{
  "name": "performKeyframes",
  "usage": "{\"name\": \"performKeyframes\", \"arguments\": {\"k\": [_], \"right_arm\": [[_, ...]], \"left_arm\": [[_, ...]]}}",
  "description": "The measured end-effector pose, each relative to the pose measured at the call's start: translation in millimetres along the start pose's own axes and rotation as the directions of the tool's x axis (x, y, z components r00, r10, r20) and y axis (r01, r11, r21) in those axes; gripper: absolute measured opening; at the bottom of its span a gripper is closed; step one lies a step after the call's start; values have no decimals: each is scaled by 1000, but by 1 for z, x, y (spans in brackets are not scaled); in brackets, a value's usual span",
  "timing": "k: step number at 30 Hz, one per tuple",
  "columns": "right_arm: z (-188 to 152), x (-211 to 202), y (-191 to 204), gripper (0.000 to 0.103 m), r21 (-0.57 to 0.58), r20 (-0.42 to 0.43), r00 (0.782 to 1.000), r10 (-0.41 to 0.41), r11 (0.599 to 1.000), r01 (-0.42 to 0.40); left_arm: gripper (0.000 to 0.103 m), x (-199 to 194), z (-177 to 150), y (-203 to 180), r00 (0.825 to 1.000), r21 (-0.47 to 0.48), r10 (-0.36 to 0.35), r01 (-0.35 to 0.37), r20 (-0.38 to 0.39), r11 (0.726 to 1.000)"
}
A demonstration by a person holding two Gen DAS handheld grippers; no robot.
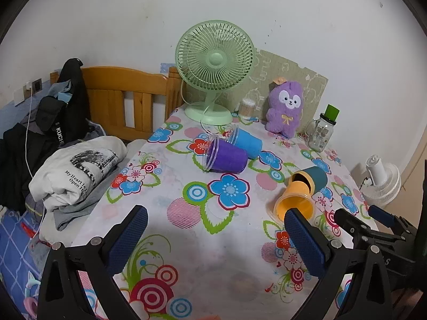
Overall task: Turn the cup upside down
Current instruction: 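Move the right gripper to the purple cup lying on its side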
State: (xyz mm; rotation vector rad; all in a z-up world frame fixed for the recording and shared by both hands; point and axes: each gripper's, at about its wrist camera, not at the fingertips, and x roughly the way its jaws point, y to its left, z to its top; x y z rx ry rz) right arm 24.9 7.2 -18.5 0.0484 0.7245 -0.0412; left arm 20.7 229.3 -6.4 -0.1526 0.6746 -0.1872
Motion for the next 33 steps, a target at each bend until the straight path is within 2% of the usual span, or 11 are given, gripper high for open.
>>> {"name": "performKeyframes", "arguments": {"k": [11,16,19,21,23,26,28,30,33], "right_arm": [[30,43,33,103,4,-59,997,54,999,-54],[50,65,55,103,-81,-60,996,59,995,-63],[65,86,70,103,-208,-81,993,90,972,-105],[73,105,82,103,-325,-133,984,120,932,-158],[80,122,93,103,-438,-168,976,141,876,-203],[90,140,106,103,-563,-169,974,153,796,-222],[97,148,114,103,-606,-177,964,199,750,-266],[104,157,120,103,-614,-224,940,257,712,-341],[108,171,130,103,-632,-273,917,290,665,-398]], "left_arm": [[103,33,29,23,999,52,33,-32,-6,998],[103,51,42,34,999,43,25,-24,-25,999],[103,58,47,39,999,19,19,-19,-29,1000],[103,61,47,42,1000,-2,17,-17,-24,1000],[103,66,46,44,999,-5,23,-23,-29,1000],[103,72,43,47,999,-18,35,-36,-39,999],[103,75,44,51,998,-41,39,-41,-47,998],[103,78,46,55,998,-72,42,-46,-53,996],[103,80,48,60,997,-107,50,-56,-52,993]]}}
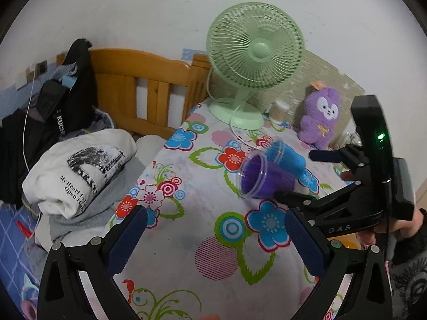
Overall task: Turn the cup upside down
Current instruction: 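Move the right gripper to the purple cup lying on its side, then close the right gripper on the purple cup and lift it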
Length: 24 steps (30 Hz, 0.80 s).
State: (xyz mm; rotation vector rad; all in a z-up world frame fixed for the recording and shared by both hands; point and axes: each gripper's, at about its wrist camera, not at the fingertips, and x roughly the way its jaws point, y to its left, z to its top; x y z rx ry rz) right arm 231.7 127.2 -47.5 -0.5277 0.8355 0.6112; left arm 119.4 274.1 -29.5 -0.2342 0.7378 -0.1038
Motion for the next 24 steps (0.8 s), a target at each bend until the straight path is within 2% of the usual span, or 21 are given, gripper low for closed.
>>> {"name": "performKeyframes", "arguments": {"k": [4,6,9,13,17,20,24], "right_arm": [[5,24,2,102,-46,-62,997,42,998,-45],[3,33,3,100,-54,-96,993,62,996,-68],[0,43,0,93,-53,-134,989,54,997,-61],[-3,49,-4,83,-67,-146,989,-5,998,-5],[-4,48,-11,72,-42,-154,988,-17,999,11],[-4,36,-5,69,-25,-139,990,34,999,-38],[-1,17,11,69,-55,-114,993,9,998,-16]], "left_arm": [[103,3,0,1,1000,-1,21,-21,-5,1000],[103,2,0,4,1000,-11,24,-24,-6,1000],[103,1,-2,5,1000,-19,24,-24,-7,1000],[103,-4,-4,-1,1000,-11,16,-16,-5,1000],[103,-14,-7,-7,1000,-3,8,-8,6,1000],[103,-23,-8,-8,1000,-2,5,-5,22,1000],[103,-31,-8,-9,999,-8,2,-1,33,1000]]}}
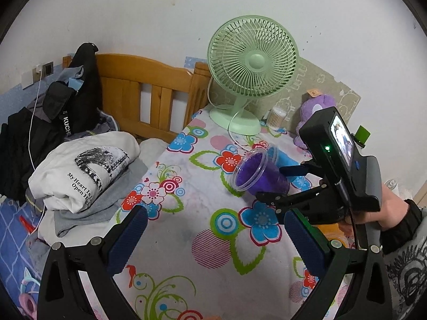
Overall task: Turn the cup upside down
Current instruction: 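Close the right gripper on the purple cup and lift it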
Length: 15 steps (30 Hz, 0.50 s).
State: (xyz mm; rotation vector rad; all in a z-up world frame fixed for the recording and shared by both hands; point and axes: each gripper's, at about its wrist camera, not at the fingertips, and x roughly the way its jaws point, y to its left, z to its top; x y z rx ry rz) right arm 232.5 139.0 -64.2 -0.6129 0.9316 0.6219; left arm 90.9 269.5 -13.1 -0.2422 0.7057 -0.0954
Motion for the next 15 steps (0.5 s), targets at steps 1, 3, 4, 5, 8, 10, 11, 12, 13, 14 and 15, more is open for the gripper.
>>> {"name": "performKeyframes", "arguments": {"k": [1,3,4,5,8,10,11,12,13,14,15], "right_arm": [[0,-5,3,69,4,1,1000,-5,1000,5],[-3,-20,12,69,8,12,1000,-10,1000,10],[-5,-26,16,69,13,17,1000,-11,1000,10],[-8,-34,20,69,30,16,1000,-15,999,15],[-21,-54,30,69,100,15,1000,-18,995,16],[-30,-62,34,69,150,11,1000,-21,988,20],[-35,-65,36,69,173,8,1000,-23,985,21],[-41,-69,39,69,198,9,1000,-28,980,25],[-46,-73,42,69,217,7,999,-35,976,32],[-50,-76,45,69,227,6,999,-40,973,37],[-55,-79,48,69,243,5,999,-43,969,41]], "left_arm": [[103,-3,0,0,1000,0,-1,1,4,1000],[103,-8,-2,-2,1000,4,-1,1,10,1000],[103,-11,-4,-2,1000,4,-3,3,12,1000],[103,-13,-5,-2,1000,3,-6,6,13,1000],[103,-21,-13,-2,1000,-4,-14,14,10,1000],[103,-24,-19,-3,1000,-6,-22,22,2,1000],[103,-25,-23,-5,1000,-5,-27,27,-7,1000],[103,-26,-27,-6,999,-2,-29,29,-17,1000],[103,-27,-29,-8,999,-1,-34,34,-24,999],[103,-28,-34,-10,998,5,-46,47,-37,999],[103,-28,-38,-13,997,14,-53,54,-46,998]]}}
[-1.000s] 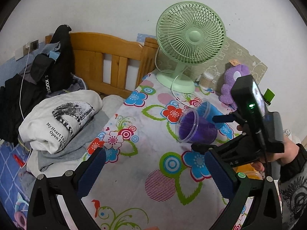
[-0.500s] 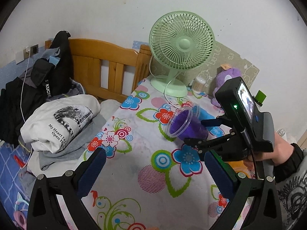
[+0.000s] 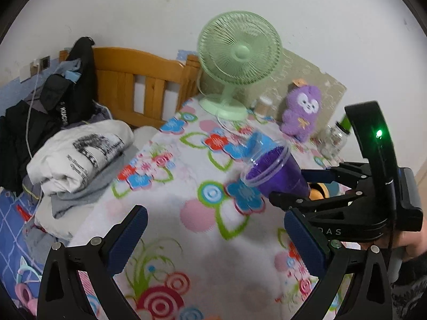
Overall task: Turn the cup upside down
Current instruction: 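Close the right gripper on the purple cup and lift it, then carry the purple cup with the right gripper toward the left gripper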
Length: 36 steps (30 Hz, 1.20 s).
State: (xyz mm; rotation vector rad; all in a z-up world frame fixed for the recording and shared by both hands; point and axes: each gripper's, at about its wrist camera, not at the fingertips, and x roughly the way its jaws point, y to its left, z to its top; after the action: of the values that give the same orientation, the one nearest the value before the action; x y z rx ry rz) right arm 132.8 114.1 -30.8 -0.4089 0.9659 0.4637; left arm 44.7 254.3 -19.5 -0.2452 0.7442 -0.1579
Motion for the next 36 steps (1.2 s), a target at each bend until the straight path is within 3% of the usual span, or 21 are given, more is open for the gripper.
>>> {"name": "performKeyframes", "arguments": {"k": [8,15,17,21,30,36], "right_arm": [[-47,-26,0,69,160,-20,999,-45,986,47],[-89,-33,17,69,313,-25,999,-23,949,30],[-95,-29,18,69,346,-27,1000,15,938,-5],[-103,-24,19,69,373,-46,999,2,928,15],[-115,-7,28,69,439,-58,997,56,898,-25],[-114,-11,32,69,444,-36,994,101,893,-75]], "left_arm": [[103,-10,-37,-17,998,34,-27,28,-49,999],[103,-8,-70,-26,995,31,-15,18,-99,999],[103,-4,-75,-30,992,39,-15,20,-128,999],[103,-2,-82,-36,988,70,1,10,-152,998],[103,6,-101,-41,977,100,35,-14,-208,995],[103,8,-101,-39,975,79,32,-14,-222,997]]}}
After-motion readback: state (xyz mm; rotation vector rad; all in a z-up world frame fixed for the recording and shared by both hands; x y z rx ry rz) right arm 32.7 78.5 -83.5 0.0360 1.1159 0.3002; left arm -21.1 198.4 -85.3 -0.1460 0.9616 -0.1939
